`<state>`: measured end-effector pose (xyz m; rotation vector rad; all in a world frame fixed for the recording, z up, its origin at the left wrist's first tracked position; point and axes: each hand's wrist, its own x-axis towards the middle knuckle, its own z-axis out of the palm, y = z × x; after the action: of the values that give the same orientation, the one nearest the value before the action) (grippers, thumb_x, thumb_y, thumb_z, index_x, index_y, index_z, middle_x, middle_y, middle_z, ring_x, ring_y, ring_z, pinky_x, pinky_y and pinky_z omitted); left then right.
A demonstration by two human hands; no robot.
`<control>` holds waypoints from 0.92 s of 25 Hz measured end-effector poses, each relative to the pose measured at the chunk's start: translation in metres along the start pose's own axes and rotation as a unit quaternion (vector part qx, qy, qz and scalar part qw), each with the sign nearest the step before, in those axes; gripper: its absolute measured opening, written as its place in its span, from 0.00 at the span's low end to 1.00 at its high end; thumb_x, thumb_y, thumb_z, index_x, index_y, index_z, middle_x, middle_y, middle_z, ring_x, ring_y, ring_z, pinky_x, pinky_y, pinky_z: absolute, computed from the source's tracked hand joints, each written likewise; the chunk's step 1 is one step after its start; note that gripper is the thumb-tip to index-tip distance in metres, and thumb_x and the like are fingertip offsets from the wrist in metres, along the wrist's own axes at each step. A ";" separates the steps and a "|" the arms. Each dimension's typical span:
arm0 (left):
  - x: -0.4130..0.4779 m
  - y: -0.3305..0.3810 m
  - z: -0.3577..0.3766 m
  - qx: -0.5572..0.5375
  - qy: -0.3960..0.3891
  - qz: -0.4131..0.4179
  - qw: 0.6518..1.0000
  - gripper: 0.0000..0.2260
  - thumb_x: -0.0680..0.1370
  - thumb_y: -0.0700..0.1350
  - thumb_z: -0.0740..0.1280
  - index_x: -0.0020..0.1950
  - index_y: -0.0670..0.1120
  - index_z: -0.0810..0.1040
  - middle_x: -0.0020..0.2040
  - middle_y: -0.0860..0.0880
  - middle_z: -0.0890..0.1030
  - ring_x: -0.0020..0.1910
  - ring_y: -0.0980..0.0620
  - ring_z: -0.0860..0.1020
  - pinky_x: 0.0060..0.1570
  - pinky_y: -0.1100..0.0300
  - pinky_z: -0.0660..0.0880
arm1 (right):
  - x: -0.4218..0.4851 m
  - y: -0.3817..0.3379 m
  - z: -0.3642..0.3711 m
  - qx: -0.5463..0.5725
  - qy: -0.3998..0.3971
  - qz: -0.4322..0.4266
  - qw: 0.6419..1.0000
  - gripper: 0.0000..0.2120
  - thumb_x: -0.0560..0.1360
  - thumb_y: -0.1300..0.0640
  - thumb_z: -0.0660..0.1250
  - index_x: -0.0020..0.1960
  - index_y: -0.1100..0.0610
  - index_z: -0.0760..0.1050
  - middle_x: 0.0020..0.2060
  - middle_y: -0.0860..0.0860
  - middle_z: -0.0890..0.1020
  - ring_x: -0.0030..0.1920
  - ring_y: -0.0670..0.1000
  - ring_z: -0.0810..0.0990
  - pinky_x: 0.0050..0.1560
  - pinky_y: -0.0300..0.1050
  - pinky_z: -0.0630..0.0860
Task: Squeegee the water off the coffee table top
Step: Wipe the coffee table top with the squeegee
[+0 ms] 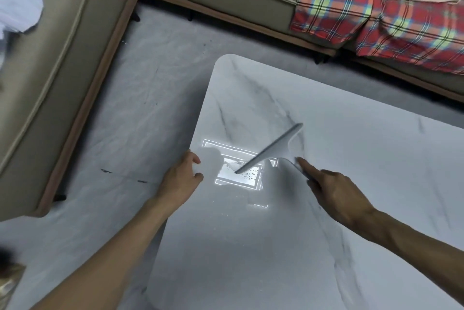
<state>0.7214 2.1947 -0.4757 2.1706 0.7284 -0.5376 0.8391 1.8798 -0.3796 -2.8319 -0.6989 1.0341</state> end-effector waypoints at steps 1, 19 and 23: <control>-0.002 -0.001 0.002 -0.018 0.029 -0.007 0.999 0.10 0.75 0.42 0.67 0.52 0.50 0.70 0.48 0.50 0.76 0.39 0.50 0.75 0.37 0.59 0.69 | -0.003 0.003 -0.003 0.006 0.001 0.000 1.000 0.25 0.81 0.52 0.55 0.75 0.38 0.54 0.38 0.50 0.77 0.39 0.57 0.77 0.41 0.51 0.75; -0.034 -0.030 0.014 -0.113 0.045 -0.129 0.984 0.16 0.77 0.39 0.62 0.65 0.46 0.69 0.61 0.46 0.79 0.57 0.43 0.78 0.54 0.54 0.74 | 0.020 -0.050 0.049 -0.035 0.026 -0.108 0.993 0.27 0.81 0.51 0.51 0.75 0.34 0.46 0.39 0.48 0.70 0.36 0.60 0.77 0.34 0.48 0.71; -0.040 -0.026 0.017 -0.132 -0.016 -0.133 0.982 0.25 0.76 0.39 0.63 0.72 0.48 0.64 0.67 0.45 0.75 0.61 0.43 0.75 0.52 0.58 0.71 | -0.027 0.020 0.039 -0.065 0.035 -0.066 0.995 0.26 0.81 0.49 0.52 0.74 0.31 0.48 0.37 0.45 0.71 0.33 0.56 0.76 0.32 0.45 0.66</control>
<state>0.6724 2.1824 -0.4766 1.8257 1.0205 -0.5756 0.8042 1.8459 -0.3975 -2.8655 -0.9641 0.8958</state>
